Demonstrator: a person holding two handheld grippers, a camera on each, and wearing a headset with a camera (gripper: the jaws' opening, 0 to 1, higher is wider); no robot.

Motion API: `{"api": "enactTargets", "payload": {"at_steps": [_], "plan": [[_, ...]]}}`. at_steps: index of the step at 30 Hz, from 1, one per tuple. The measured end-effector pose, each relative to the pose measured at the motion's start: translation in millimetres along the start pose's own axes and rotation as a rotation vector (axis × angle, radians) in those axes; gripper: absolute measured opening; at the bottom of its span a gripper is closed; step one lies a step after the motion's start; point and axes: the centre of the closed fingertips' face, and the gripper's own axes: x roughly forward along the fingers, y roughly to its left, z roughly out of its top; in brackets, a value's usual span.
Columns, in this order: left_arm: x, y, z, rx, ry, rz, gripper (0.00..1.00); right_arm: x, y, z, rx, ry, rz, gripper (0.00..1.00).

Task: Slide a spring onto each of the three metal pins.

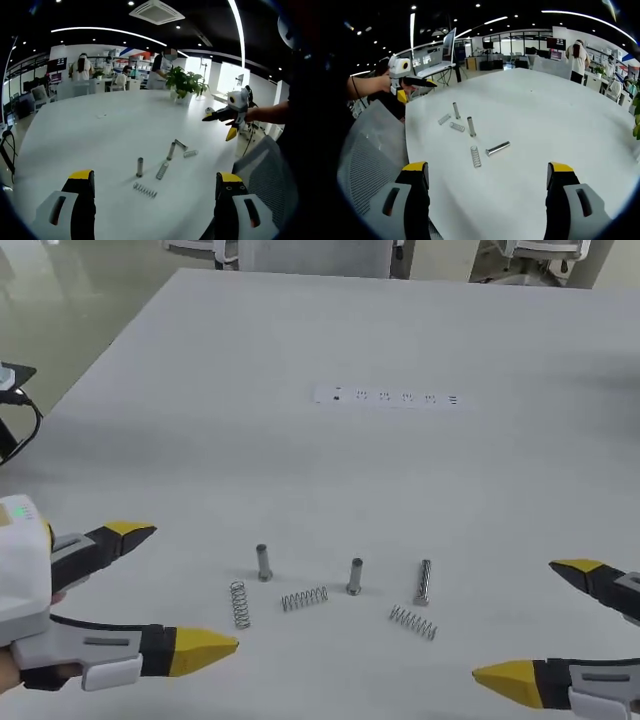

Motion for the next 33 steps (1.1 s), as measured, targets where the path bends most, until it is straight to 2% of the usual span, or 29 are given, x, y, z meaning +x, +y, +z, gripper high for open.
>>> {"api": "enactTargets", "payload": {"at_steps": [5,9,16,33], "plan": [[-1.8,-2.4,-2.3,-0.001,-0.005,-0.030,0.98,0.5,2.8,-1.6,-0.011,0.010,0.006,0.99],[-1.1,-1.4,-4.1,-0.006,0.002,-0.027,0.98,0.7,4.2,-2.9,-0.017,0.019,0.010,0.99],[0.6,-6.5,-3.3,0.001,0.003,-0.039,0.98,-0.8,3.0,-2.5,-0.021,0.025,0.006,0.98],[-0.7,-1.6,-10.3,0.002,0.027,-0.026,0.98,-1.0,5.6,-4.8,-0.014,0.033,0.006,0.98]]}}
